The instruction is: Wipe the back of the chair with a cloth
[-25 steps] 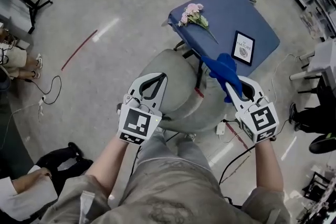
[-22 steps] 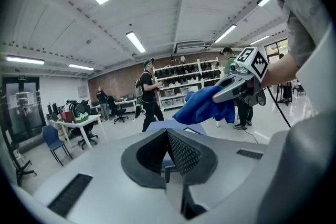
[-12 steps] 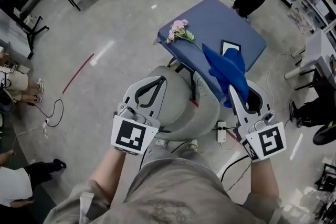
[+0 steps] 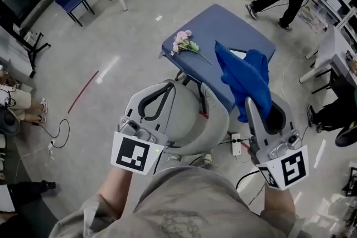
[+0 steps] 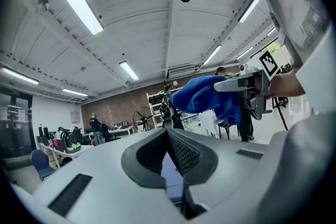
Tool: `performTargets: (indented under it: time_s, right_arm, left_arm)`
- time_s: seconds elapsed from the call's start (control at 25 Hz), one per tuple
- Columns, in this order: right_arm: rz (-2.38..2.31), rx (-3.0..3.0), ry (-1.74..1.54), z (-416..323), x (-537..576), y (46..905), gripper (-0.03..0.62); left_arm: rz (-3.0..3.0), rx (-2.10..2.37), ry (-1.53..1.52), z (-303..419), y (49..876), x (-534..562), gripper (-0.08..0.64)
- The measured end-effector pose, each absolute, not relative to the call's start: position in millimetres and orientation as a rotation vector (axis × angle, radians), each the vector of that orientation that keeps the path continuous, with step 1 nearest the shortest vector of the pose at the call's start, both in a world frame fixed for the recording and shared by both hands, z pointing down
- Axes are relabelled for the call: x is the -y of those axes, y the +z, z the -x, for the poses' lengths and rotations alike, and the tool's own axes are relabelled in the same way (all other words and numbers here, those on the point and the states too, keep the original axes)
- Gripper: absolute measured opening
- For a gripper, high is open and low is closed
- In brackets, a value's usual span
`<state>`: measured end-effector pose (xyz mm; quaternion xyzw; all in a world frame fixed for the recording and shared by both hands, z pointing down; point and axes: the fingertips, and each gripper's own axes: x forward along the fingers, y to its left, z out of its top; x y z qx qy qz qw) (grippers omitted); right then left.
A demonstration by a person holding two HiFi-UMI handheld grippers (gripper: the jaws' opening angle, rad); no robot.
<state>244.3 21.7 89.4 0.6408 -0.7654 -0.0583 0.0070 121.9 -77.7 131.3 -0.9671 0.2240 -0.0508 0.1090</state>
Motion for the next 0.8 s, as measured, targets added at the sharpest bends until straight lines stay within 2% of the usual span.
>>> performTargets:
  time_s: [0.8]
  right_arm:
    - [-2.047, 2.352, -0.176, -246, -31, 98, 0.086]
  left_arm:
    - [2.885, -0.668, -0.154, -118, 132, 66, 0.017]
